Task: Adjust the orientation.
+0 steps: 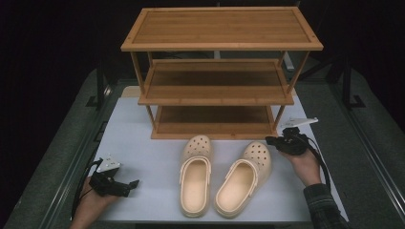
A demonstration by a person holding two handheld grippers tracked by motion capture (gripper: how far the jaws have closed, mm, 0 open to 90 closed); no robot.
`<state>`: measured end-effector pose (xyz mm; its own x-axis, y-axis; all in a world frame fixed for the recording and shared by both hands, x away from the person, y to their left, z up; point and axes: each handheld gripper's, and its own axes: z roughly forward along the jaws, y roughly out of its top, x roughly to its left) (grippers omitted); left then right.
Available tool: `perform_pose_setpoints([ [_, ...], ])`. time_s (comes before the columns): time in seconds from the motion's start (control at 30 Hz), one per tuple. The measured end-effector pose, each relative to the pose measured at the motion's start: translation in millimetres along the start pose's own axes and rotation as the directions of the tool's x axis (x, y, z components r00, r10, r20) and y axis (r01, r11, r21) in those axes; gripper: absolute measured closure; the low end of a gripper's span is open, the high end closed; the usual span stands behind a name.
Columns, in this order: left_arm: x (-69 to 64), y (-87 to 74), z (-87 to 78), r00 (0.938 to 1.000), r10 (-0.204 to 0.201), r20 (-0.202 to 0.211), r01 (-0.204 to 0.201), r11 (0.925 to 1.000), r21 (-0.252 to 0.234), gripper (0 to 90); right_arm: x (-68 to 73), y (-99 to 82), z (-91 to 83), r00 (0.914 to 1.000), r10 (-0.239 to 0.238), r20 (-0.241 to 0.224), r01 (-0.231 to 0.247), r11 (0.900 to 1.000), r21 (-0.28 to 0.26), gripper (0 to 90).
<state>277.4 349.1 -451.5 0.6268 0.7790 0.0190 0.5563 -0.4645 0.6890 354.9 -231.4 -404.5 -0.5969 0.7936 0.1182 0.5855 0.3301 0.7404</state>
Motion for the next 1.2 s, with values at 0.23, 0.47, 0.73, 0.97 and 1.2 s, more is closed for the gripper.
perform_pose_setpoints([
  [0.23,0.0,-0.1,0.0,1.0,0.0,0.0,0.0,1.0,-0.001,0.0,3.5,-26.4,-33.0,0.9999,0.015,-0.009,-0.015,0.9997,-0.022,89.9],
  [0.47,0.0,-0.1,-0.1,1.0,0.0,0.0,0.0,1.0,0.0,0.0,21.6,-58.9,-47.1,0.9998,-0.005,-0.017,0.005,1.0,0.004,89.8],
  [0.73,0.1,-0.1,-0.2,1.0,0.001,0.0,-0.001,1.0,0.002,0.0,37.1,-77.9,-47.6,0.9984,-0.022,-0.052,0.024,0.9993,0.029,89.8],
  [0.97,0.1,-0.1,-0.2,1.0,0.001,0.001,-0.001,1.0,0.001,0.0,47.4,-75.7,-37.7,0.9945,-0.046,-0.094,0.051,0.9973,0.053,89.8],
  [1.2,0.2,-0.1,-0.2,1.0,0.002,0.0,-0.002,1.0,0.002,0.0,51.2,-73.6,-32.9,0.9919,-0.055,-0.115,0.062,0.9961,0.062,89.8],
])
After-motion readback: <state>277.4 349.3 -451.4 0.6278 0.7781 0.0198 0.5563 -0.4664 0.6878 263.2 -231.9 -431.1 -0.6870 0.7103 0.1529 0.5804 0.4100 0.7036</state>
